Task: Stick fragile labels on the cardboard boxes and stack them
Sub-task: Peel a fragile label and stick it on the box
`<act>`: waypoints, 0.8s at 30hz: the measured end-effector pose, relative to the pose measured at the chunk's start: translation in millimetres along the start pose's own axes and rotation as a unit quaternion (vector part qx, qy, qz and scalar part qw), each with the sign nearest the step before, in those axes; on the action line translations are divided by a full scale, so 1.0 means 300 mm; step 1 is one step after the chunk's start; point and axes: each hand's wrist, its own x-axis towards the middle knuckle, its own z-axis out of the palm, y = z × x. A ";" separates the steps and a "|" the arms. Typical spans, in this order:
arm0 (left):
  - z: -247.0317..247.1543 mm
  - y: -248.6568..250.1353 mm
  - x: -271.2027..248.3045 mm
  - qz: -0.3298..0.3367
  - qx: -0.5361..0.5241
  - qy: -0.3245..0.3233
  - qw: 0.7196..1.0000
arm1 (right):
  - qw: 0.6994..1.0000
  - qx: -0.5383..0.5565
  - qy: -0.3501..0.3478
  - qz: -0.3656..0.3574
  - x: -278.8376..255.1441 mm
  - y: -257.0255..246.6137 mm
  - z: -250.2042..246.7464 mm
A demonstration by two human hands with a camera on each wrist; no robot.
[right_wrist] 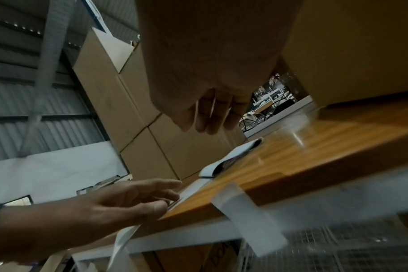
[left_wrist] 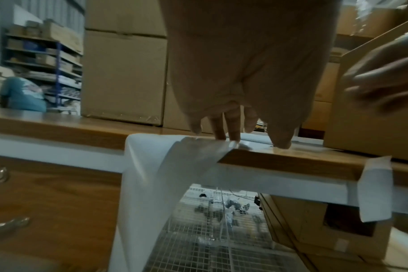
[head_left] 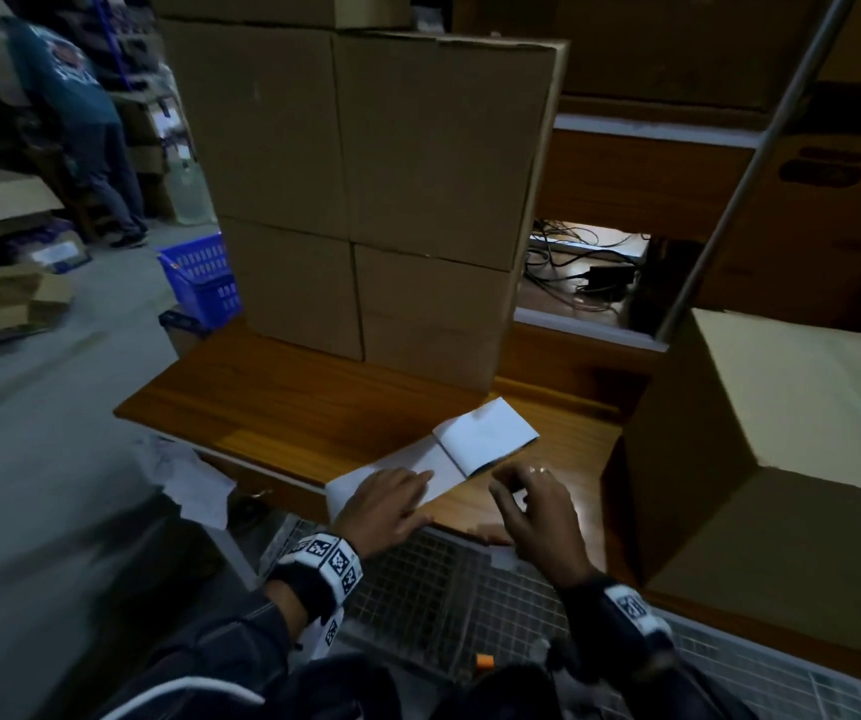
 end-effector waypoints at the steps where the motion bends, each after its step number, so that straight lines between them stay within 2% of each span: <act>1: -0.007 -0.014 -0.008 0.005 0.013 0.002 1.000 | 1.000 -0.010 -0.013 0.012 0.040 -0.010 0.032; 5: -0.041 -0.050 -0.041 -0.009 0.057 -0.007 0.998 | 0.993 -0.053 -0.097 0.040 0.141 -0.065 0.139; 9: -0.059 -0.073 -0.080 -0.007 0.053 0.004 0.999 | 0.978 -0.125 -0.163 0.035 0.176 -0.091 0.223; 12: -0.066 -0.088 -0.095 0.004 0.041 0.026 0.999 | 0.975 -0.162 -0.150 0.035 0.180 -0.099 0.254; 16: -0.075 -0.088 -0.099 0.020 0.025 0.029 0.999 | 0.971 -0.187 -0.145 -0.007 0.189 -0.111 0.239; 20: -0.088 -0.081 -0.100 -0.007 0.015 0.066 0.998 | 0.980 -0.160 -0.120 -0.008 0.212 -0.116 0.177; 24: -0.068 -0.075 -0.098 -0.032 0.079 0.108 0.990 | 0.995 -0.072 -0.072 -0.012 0.226 -0.142 0.079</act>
